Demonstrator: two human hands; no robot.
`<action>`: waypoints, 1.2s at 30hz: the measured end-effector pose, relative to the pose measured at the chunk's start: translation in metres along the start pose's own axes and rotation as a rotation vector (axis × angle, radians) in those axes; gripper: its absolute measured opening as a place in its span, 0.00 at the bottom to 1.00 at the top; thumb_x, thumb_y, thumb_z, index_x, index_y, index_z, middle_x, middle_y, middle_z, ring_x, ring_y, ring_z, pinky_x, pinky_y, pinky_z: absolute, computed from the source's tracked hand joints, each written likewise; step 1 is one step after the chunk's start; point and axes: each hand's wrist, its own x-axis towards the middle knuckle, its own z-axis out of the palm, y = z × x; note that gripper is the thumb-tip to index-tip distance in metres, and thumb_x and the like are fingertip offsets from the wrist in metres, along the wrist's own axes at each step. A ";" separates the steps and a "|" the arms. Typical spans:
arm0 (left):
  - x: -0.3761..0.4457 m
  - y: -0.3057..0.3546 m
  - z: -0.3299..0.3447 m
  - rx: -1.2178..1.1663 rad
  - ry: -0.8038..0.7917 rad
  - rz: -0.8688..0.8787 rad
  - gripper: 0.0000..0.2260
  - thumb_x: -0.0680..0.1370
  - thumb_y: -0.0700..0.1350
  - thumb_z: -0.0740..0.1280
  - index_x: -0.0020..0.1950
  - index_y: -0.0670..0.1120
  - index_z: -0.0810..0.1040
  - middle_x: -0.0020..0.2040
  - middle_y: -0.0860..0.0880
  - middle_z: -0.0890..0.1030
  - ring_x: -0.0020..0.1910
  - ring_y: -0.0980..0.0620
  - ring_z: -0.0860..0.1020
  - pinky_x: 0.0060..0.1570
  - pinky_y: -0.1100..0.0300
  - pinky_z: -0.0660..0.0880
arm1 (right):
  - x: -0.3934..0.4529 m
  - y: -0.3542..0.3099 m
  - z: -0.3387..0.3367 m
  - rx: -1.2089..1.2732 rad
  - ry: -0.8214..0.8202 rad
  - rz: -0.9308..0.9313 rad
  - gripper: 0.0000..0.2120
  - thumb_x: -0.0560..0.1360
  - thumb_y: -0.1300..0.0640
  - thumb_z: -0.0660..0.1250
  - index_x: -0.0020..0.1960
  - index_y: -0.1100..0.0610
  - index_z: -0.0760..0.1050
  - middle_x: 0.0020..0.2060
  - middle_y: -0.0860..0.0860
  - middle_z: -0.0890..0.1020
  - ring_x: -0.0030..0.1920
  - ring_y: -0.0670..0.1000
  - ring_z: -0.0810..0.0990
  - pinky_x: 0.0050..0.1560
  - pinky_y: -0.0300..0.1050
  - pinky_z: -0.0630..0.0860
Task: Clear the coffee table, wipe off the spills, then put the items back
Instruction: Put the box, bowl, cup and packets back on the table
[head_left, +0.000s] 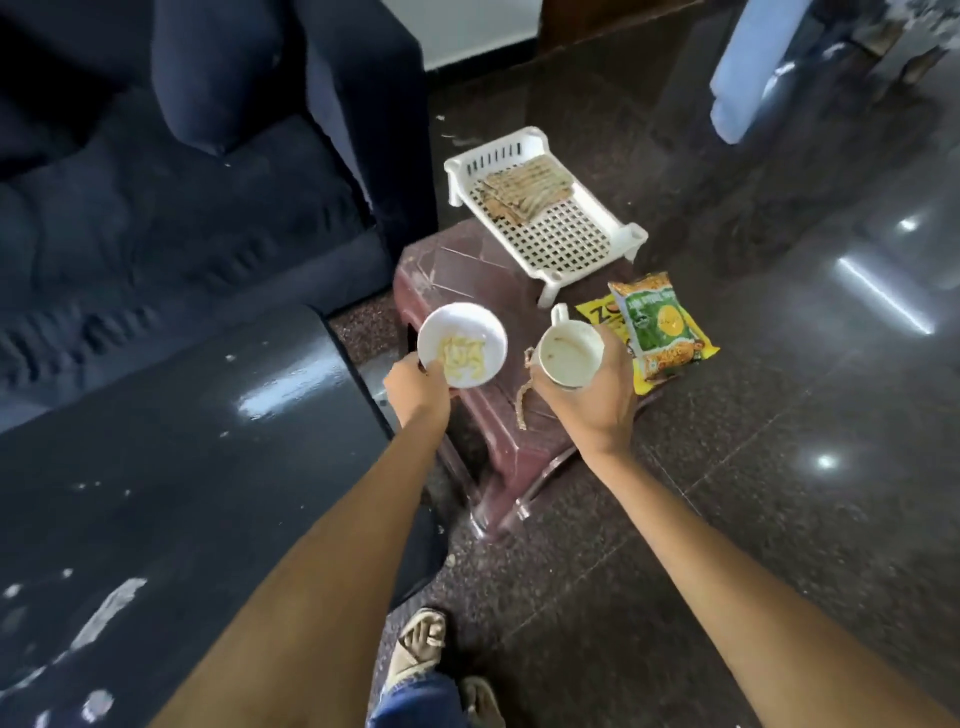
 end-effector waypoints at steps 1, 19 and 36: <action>0.001 -0.004 -0.011 -0.002 0.022 -0.008 0.13 0.77 0.38 0.60 0.56 0.36 0.79 0.50 0.39 0.81 0.46 0.43 0.81 0.44 0.51 0.80 | -0.001 -0.008 0.005 0.025 -0.035 -0.040 0.32 0.61 0.45 0.78 0.58 0.59 0.72 0.52 0.53 0.79 0.52 0.55 0.76 0.51 0.51 0.75; 0.060 -0.159 -0.263 -0.014 0.455 -0.309 0.07 0.76 0.37 0.59 0.42 0.41 0.76 0.34 0.47 0.75 0.35 0.46 0.76 0.36 0.61 0.71 | -0.109 -0.145 0.212 0.102 -0.549 -0.142 0.32 0.60 0.45 0.76 0.59 0.54 0.71 0.53 0.47 0.77 0.55 0.51 0.75 0.49 0.47 0.75; 0.123 -0.211 -0.318 -0.190 0.412 -0.374 0.07 0.74 0.34 0.58 0.41 0.40 0.75 0.42 0.42 0.78 0.38 0.40 0.81 0.42 0.49 0.82 | -0.119 -0.190 0.306 -0.019 -0.601 -0.065 0.32 0.63 0.50 0.76 0.62 0.57 0.68 0.57 0.51 0.76 0.57 0.54 0.75 0.53 0.50 0.74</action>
